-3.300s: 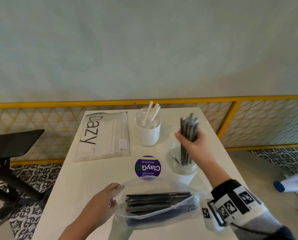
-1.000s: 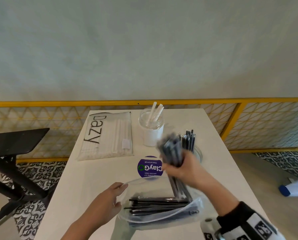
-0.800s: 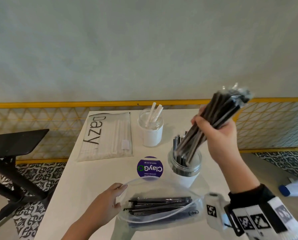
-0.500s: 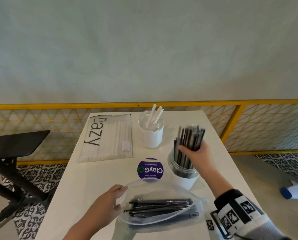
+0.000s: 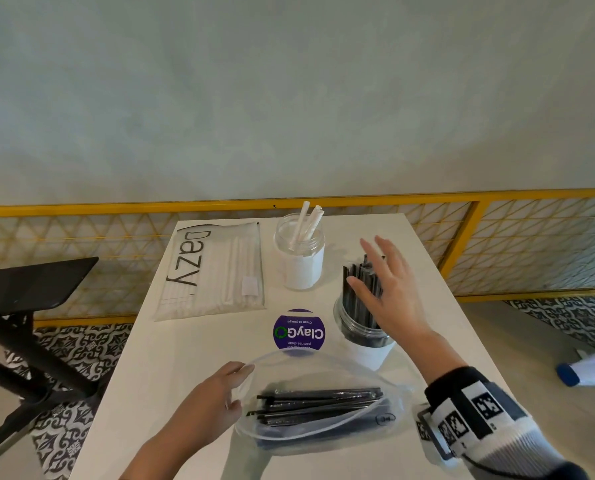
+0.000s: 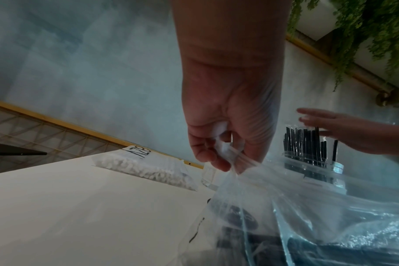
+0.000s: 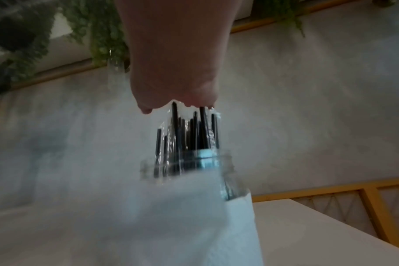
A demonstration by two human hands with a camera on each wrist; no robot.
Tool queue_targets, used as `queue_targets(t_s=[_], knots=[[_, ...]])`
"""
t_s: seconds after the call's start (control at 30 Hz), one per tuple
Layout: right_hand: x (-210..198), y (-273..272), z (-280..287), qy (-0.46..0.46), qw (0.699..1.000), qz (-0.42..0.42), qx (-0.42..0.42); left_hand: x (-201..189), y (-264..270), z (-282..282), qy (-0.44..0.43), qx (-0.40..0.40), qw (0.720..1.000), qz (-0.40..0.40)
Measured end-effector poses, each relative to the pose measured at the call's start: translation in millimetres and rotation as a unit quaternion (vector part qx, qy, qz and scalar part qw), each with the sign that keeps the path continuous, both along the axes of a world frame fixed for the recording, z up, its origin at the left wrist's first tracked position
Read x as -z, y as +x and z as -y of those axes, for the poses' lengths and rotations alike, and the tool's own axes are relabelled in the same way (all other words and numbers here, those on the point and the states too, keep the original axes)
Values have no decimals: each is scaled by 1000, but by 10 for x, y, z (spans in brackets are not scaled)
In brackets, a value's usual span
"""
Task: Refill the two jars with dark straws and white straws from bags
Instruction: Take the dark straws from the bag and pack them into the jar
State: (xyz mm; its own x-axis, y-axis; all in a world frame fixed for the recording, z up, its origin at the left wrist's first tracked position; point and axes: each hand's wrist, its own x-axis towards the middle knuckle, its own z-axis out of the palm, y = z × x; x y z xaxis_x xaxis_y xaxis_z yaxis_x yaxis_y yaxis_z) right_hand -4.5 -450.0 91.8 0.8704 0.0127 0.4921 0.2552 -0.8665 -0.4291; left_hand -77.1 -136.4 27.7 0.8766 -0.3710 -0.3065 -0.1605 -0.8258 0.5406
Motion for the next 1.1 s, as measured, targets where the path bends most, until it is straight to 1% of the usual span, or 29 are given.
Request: queue_targets(t_s=[0.07,0.1,0.17,0.2,0.23,0.27,0.3,0.33,0.37,0.4,0.43,0.47,0.5,0.53,0.57,0.6,0.63,0.7,0.83,1.1], knots=[[110,40,-4,-88,994,-55,-18,-1,4,2,0,2,1000,0],[149,49,-9,-113,990,-77,-23,-2,3,1,1,2,1000,1],[156,61,-21,-115,989,-92,-18,-1,0,4,2,2,1000,3],[133,52,-30,-111,991,-74,-14,0,-4,5,2,1,1000,3],[95,18,-61,-104,994,-26,-19,0,-8,9,1,1,1000,3],[54,-37,-123,-88,994,50,-41,0,-11,12,1,0,1000,3],[21,-117,-213,-56,987,128,-85,-2,-12,17,1,-2,1000,4],[29,-210,-325,-23,973,181,-144,-2,-15,22,-1,-5,1000,3],[90,-319,-445,-10,958,192,-211,-4,-16,29,-4,-9,1000,3],[162,-424,-563,-23,949,164,-267,-5,-16,33,-8,-11,1000,3],[265,-510,-673,-48,948,99,-298,-7,-14,37,-9,-13,1000,3],[386,-569,-769,-82,949,4,-305,-8,-11,42,-9,-14,1000,4],[508,-601,-830,-112,944,-112,-288,-11,-12,45,-8,-17,1000,3],[633,-610,-857,-150,928,-223,-257,-13,-13,48,-9,-18,1000,2],[758,-610,-866,-184,903,-313,-230,-13,-15,48,-9,-18,1000,2],[847,-613,-863,-207,878,-376,-212,-9,-21,46,-10,-16,1000,1],[898,-621,-863,-214,863,-409,-205,-1,-26,42,-12,-13,1000,0],[949,-632,-886,-221,852,-430,-201,17,-34,32,-12,-9,1000,-3],[960,-606,-937,-257,842,-428,-205,30,-52,25,-18,-9,1000,-3],[917,-640,-984,-271,834,-428,-219,10,-67,35,-19,2,1000,-14]])
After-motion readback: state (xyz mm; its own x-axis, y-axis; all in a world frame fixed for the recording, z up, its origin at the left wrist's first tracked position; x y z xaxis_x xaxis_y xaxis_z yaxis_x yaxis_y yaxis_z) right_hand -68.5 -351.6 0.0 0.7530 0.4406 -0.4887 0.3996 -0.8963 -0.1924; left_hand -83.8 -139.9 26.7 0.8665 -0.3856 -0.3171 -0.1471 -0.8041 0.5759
